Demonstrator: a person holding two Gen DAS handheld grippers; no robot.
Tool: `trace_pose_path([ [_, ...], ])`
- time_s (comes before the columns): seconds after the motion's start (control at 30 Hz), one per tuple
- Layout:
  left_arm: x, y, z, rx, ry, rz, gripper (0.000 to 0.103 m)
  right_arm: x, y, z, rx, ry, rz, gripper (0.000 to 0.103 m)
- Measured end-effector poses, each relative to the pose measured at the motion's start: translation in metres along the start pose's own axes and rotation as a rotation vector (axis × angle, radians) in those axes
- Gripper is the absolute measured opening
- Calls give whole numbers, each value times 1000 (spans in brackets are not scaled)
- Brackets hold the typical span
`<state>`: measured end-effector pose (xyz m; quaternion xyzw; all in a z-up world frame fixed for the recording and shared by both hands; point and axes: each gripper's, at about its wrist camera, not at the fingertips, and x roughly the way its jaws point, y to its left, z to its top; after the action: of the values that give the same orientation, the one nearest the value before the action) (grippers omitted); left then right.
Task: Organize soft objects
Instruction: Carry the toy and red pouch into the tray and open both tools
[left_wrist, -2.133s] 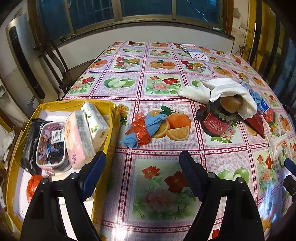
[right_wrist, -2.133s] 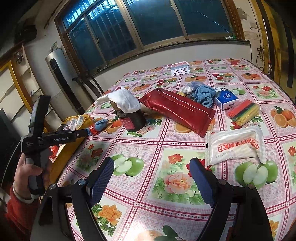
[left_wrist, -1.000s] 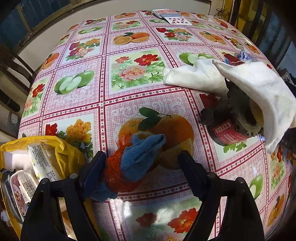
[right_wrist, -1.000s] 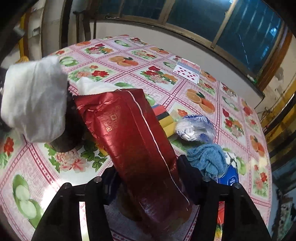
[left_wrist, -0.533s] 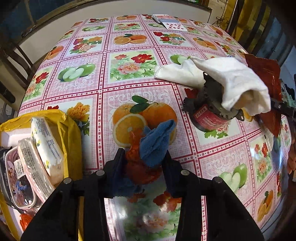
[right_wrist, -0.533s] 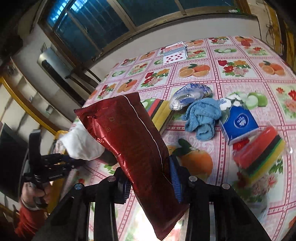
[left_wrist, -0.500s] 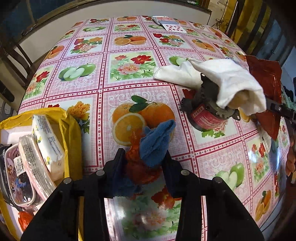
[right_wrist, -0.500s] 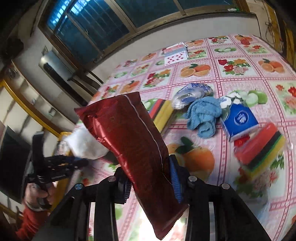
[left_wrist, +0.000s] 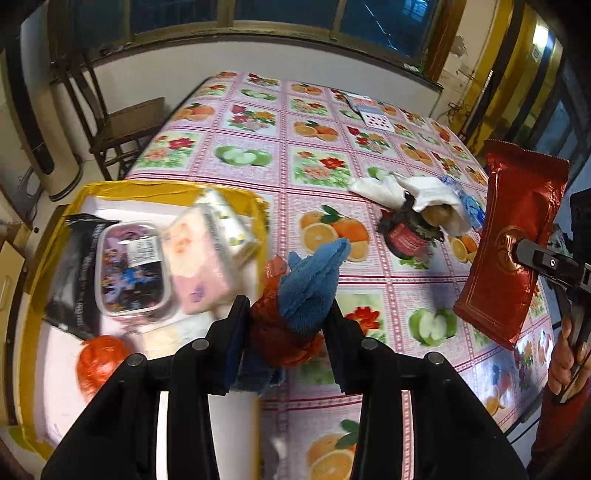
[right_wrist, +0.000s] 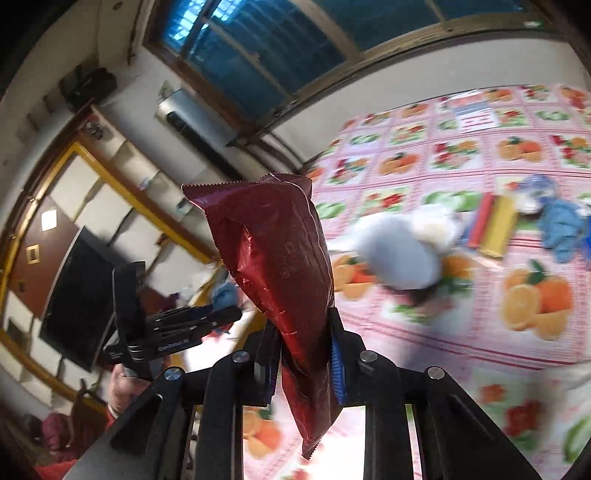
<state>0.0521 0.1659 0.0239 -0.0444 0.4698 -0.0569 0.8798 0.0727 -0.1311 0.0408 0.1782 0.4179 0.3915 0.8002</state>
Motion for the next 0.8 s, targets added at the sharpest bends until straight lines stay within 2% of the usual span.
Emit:
trace_pose_path([
  [0.1, -17, 39, -7, -48, -33, 114, 37, 44, 42, 7, -54, 48, 45, 23],
  [0.23, -20, 85, -21, -132, -43, 218, 37, 106, 94, 16, -136, 98, 13, 23],
  [0.33, -13, 107, -34, -173, -36, 285, 37, 158, 128, 17, -210, 127, -91, 23],
  [0.43, -8, 125, -43, -223, -33, 307, 38, 204, 149, 11, -262, 145, -188, 24],
  [0.47, -6, 130, -45, -242, -36, 313, 43, 219, 155, 7, -274, 156, -215, 27],
  [0.53, -5, 136, -49, -271, -46, 304, 69, 239, 151, 1, -233, 203, -194, 33],
  [0.57, -6, 138, -52, -280, -54, 311, 75, 247, 146, -2, -187, 226, -154, 44],
  [0.7, -11, 138, -57, -300, -82, 327, 78, 243, 140, -13, -136, 243, -92, 48],
  [0.8, -14, 130, -60, -300, -99, 337, 77, 218, 132, -20, -100, 237, -27, 53],
])
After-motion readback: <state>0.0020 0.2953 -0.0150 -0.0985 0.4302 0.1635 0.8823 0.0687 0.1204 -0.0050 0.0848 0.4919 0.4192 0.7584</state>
